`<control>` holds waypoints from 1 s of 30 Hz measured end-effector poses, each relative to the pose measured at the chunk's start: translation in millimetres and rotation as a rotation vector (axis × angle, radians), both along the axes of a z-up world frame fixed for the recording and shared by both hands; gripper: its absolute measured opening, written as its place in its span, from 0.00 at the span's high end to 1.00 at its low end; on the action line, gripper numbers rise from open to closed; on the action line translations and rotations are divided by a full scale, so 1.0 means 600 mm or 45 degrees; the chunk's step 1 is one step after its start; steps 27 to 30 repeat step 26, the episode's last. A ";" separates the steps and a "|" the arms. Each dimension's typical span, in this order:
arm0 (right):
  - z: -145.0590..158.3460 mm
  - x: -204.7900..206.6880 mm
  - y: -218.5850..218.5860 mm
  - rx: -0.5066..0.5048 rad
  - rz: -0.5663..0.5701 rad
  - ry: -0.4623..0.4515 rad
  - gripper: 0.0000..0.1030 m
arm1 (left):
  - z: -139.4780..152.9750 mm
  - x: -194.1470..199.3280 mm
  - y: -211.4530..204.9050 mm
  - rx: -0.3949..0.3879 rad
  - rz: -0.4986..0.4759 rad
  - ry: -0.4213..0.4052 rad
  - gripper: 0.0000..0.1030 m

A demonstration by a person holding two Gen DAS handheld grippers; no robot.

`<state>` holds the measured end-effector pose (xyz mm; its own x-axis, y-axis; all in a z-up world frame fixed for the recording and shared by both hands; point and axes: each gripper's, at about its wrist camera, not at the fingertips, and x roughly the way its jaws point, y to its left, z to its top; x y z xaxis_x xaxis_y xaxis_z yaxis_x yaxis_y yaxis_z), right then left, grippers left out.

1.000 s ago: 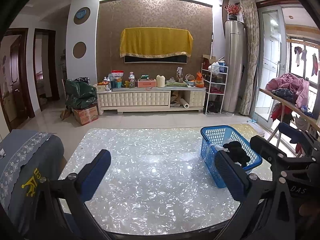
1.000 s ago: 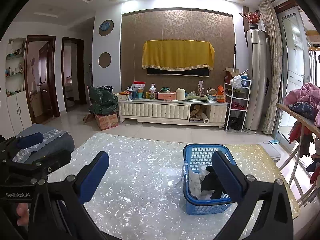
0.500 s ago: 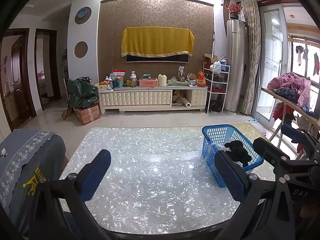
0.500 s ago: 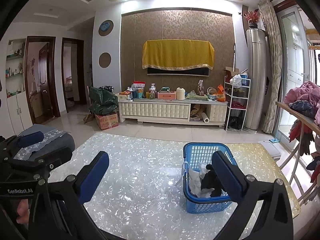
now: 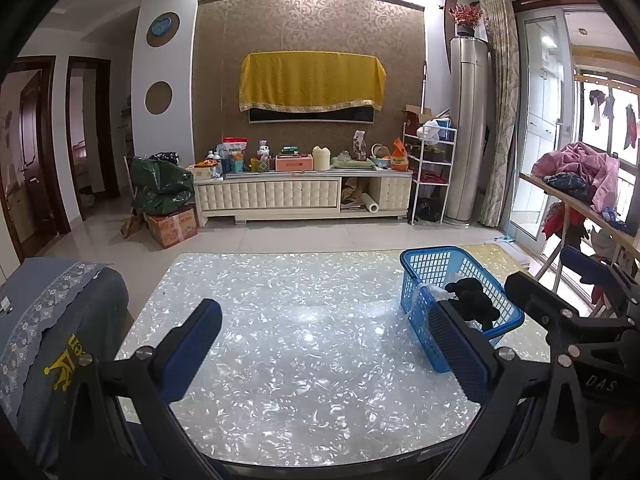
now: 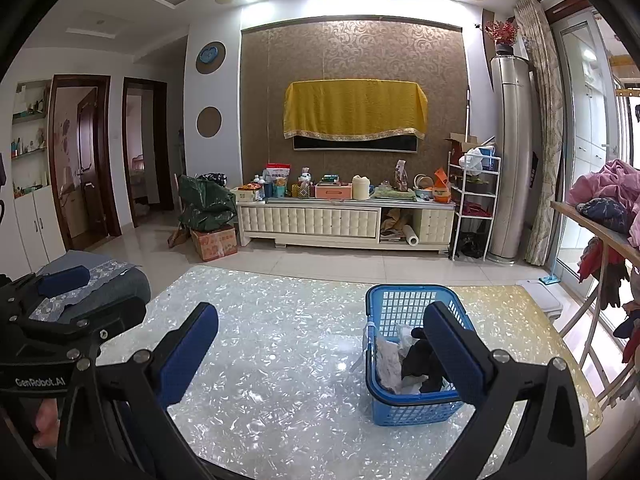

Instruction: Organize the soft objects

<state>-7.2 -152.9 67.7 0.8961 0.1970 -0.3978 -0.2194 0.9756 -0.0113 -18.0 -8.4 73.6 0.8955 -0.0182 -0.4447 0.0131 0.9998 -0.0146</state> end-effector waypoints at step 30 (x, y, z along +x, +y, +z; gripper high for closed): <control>0.006 0.000 0.002 0.008 -0.005 0.001 0.00 | 0.000 0.004 0.000 0.004 -0.008 -0.013 0.00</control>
